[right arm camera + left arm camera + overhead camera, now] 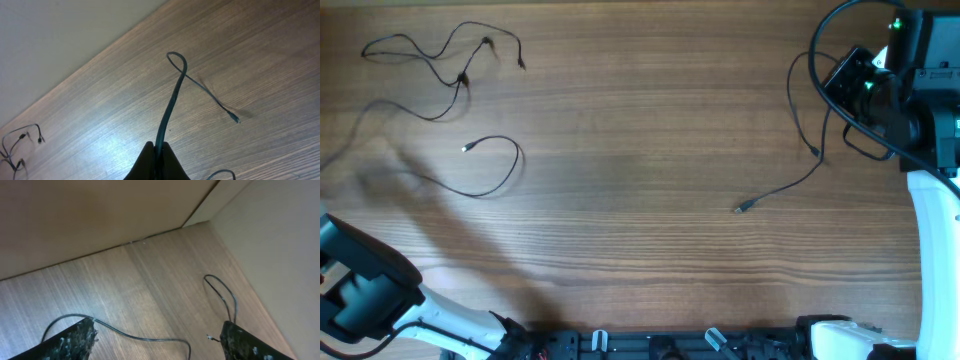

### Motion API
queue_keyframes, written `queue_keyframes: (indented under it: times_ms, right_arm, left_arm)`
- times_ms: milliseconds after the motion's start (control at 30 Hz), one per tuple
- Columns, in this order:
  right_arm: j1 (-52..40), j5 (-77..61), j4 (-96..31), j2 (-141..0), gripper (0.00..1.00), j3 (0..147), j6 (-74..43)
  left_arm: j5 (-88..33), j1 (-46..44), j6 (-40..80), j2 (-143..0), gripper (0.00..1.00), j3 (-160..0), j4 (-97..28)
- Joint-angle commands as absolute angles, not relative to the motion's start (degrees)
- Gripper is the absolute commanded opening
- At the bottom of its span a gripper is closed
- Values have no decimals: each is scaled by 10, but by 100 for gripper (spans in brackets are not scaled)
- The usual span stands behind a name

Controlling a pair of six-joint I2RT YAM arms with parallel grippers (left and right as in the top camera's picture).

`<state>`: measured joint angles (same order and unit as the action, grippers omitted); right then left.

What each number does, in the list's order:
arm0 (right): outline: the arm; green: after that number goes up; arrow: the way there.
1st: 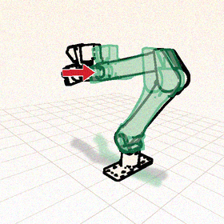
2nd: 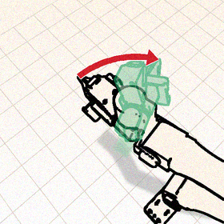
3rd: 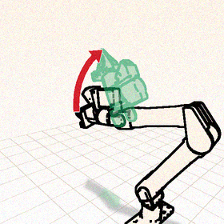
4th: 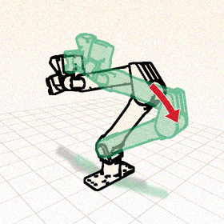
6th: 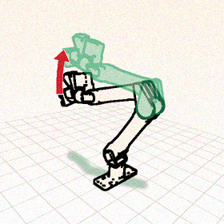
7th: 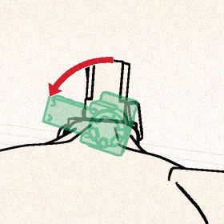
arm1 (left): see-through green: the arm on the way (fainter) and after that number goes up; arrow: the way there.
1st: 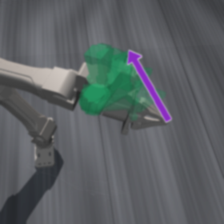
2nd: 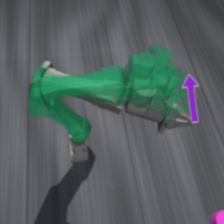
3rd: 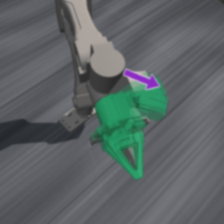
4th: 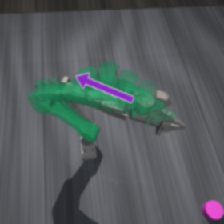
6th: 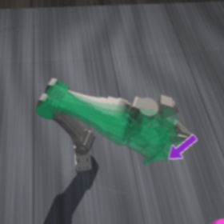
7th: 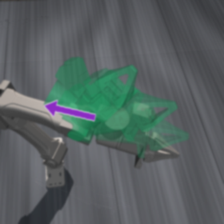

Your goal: Untangle cables

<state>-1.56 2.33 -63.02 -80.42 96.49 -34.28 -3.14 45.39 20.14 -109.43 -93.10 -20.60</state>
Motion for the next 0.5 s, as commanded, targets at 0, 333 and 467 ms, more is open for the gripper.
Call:
queue_keyframes:
  times_ms: [0, 333, 467]
  right_arm:
    - [-14, 13, -631, -807, 4, 971, -347]
    - [-14, 13, -637, -807, 4, 971, -345]
    - [-14, 14, -635, -807, 4, 971, -345]
  left_arm:
    - [-31, 454, 197, -1104, 92, -933, -258]
    - [50, 445, 340, -1146, 100, -881, -476]
    - [50, 453, 365, -1154, 100, -881, -496]
